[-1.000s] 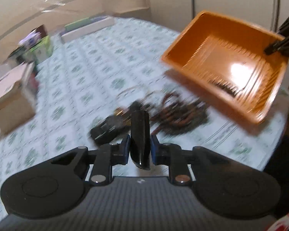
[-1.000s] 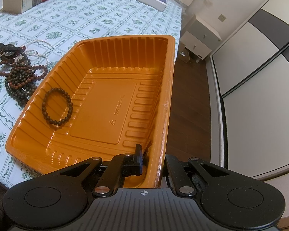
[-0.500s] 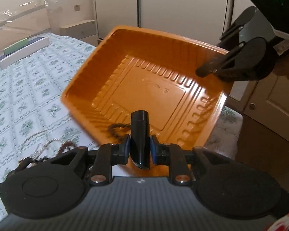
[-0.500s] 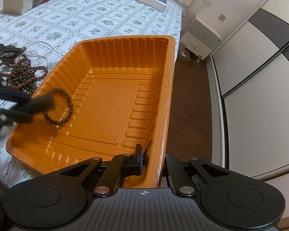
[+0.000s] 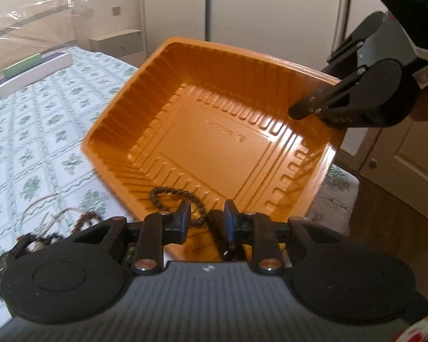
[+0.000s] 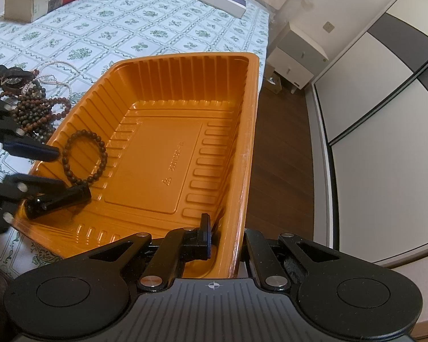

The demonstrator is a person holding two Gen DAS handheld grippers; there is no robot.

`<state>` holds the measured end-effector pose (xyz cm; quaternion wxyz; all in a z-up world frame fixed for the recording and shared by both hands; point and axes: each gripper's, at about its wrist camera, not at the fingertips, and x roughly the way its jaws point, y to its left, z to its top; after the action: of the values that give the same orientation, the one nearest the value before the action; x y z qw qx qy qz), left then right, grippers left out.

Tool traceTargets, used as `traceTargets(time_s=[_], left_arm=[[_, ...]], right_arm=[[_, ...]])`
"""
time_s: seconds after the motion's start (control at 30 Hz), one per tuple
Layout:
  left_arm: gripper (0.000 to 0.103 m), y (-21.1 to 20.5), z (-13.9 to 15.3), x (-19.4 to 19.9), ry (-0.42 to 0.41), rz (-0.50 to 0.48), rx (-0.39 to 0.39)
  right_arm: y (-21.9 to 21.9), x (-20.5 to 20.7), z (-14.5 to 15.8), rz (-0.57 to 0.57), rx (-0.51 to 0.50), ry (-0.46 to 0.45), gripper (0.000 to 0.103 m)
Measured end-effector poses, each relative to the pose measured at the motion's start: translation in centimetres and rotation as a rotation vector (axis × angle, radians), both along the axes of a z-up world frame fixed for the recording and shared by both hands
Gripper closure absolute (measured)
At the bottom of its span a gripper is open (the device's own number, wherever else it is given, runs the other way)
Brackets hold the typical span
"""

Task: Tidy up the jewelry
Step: 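Place the black cylinder into the orange tray and release with the left gripper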

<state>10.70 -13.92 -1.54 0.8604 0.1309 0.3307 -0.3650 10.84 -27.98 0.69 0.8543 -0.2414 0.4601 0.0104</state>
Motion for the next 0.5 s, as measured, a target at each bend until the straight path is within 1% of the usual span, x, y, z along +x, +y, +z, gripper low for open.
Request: traceTargets(time_s=[0.17,0.4,0.5], left_arm=[[0.079,3.1,-0.1,-0.9,-0.017,0.08,0.003],[0.078,8.9,-1.0,-1.6,-0.025,0.255,0.041],[0.078,10.8,-1.6,-1.5,-0.012,0.308,0.057]], right_arm=[[0.0,-0.1,0.0,0.002,0.0,-0.001,0.098],[0.1,-0.1,0.0,0.003,-0.001,-0.002,0.098],[0.0,-0.1,0.0,0.002,-0.002,-0.002,0.098]])
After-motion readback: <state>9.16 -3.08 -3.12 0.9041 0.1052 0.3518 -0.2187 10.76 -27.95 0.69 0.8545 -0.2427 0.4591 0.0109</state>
